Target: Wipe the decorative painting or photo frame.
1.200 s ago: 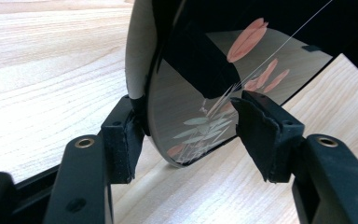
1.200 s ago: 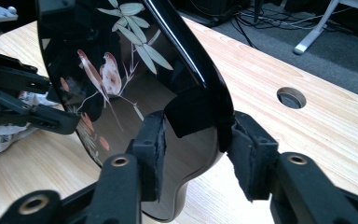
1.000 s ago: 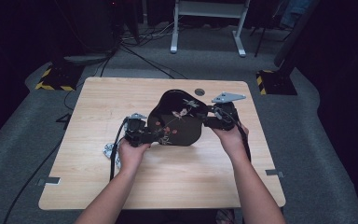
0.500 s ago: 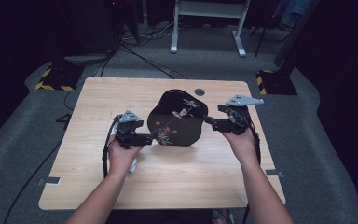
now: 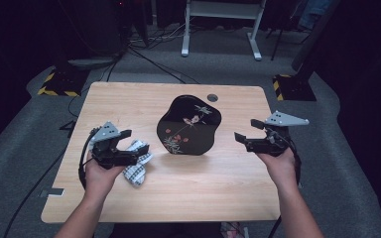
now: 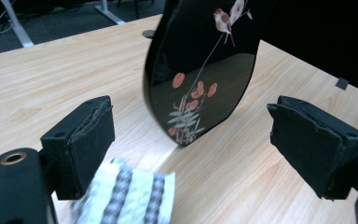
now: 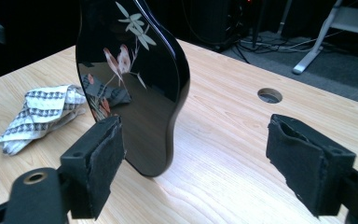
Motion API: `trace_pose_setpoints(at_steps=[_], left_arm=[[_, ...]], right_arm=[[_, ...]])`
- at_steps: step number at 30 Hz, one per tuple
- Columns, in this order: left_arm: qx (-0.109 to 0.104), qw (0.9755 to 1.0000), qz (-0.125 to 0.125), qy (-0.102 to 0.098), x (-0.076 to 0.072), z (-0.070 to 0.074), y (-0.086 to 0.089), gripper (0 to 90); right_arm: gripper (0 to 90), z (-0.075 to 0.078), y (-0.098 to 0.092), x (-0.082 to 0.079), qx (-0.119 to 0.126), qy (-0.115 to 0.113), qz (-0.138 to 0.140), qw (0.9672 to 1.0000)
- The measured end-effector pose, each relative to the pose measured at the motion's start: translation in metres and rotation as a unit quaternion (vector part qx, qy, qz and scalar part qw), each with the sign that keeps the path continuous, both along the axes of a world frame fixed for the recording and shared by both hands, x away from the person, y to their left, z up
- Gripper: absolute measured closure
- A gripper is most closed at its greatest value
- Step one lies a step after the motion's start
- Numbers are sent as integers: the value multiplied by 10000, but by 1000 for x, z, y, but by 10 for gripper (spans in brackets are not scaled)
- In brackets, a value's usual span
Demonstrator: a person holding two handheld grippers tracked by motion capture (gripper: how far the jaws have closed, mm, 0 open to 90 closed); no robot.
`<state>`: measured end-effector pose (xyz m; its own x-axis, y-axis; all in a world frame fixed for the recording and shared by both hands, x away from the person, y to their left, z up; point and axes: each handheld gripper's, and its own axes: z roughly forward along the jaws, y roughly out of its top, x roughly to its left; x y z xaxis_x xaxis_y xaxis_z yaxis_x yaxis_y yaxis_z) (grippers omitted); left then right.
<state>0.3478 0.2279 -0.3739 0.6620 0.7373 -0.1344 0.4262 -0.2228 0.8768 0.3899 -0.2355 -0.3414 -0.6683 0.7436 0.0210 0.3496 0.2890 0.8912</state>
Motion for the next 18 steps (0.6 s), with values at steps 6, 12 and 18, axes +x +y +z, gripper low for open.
trace_pose_setpoints(at_steps=[6, 12, 18], left_arm=[[303, 9995, -6, 24, -16, -6, 24, 141], [444, 9986, 221, 178, -27, -22, 57, 141], [609, 9967, 480, 227, -37, -37, 83, 142]], right_arm=[[187, -12, -18, -11, -31, 81, -138, 9999], [178, -28, -40, -18, 27, 226, -373, 9990], [159, -42, -52, -21, -30, 341, -475, 9983]])
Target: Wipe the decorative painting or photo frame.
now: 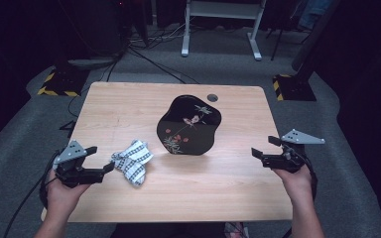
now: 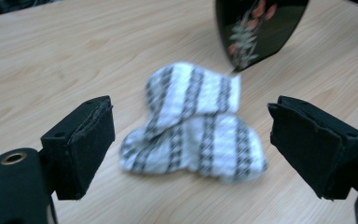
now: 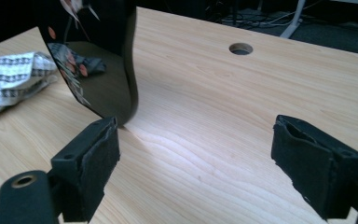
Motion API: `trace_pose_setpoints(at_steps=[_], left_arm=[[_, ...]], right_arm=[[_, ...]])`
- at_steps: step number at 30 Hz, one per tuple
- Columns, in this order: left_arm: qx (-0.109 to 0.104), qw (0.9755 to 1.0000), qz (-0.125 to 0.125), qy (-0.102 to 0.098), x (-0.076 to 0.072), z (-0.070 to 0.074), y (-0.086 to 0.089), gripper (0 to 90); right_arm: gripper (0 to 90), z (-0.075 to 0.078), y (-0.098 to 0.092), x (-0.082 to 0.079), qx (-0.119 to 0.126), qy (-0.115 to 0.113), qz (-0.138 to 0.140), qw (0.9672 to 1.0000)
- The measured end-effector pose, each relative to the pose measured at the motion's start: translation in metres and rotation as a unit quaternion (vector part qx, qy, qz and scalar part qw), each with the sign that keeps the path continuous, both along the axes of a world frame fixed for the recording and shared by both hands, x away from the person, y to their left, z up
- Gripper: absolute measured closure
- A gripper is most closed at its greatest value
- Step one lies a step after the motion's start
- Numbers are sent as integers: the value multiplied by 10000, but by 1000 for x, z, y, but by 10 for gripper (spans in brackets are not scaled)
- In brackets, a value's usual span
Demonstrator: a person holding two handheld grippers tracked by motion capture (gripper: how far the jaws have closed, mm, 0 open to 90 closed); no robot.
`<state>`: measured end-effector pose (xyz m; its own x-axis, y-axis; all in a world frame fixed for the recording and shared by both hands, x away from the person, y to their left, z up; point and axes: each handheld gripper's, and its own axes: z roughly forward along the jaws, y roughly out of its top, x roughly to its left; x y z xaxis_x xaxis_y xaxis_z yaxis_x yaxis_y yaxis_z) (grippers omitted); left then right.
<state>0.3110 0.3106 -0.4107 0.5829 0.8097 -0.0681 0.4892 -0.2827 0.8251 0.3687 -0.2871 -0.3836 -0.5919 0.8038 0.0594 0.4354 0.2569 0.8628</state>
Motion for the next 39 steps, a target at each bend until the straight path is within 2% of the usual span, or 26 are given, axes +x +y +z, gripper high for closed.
trace_pose_setpoints(at_steps=[3, 7, 10, 12, 16, 18, 19, 21, 25, 29, 32, 35, 39], left_arm=[[62, 9999, 110, 99, -3, -8, 15, 143], [239, 9991, 222, 254, 0, -18, 24, 143], [320, 9984, 195, 430, 4, -25, 26, 143], [316, 9977, 138, 582, 7, -29, 26, 145], [390, 9959, 129, 800, 11, -37, 29, 148], [444, 9954, 166, 832, 12, -39, 30, 148], [549, 9942, 183, 911, 14, -43, 32, 148], [578, 9934, 215, 963, 15, -45, 33, 148], [721, 9902, 238, 1171, 18, -55, 33, 147], [833, 9879, 237, 1286, 22, -62, 33, 146], [842, 9872, 204, 1335, 24, -68, 34, 146], [826, 9865, 175, 1406, 26, -73, 34, 144], [746, 9871, 143, 1410, 27, -76, 34, 140]], right_arm=[[158, -11, -5, -2, -419, 112, -15, 9991], [157, -26, -9, -1, -475, 325, 14, 9983], [157, -37, -13, 3, -354, 535, -99, 9979], [157, -44, -15, 5, -462, 641, -214, 9966], [157, -57, -15, 9, -547, 803, -237, 9950], [157, -60, -14, 10, -574, 828, -236, 9946], [157, -66, -13, 12, -606, 872, -221, 9941], [157, -67, -13, 13, -611, 882, -201, 9940], [157, -74, -11, 14, -646, 924, -159, 9935], [157, -79, -9, 16, -695, 944, -139, 9930], [157, -85, -7, 16, -791, 997, -160, 9917], [157, -90, -4, 18, -1010, 1013, -147, 9896], [157, -96, 1, 20, -1119, 1047, -142, 9881]])
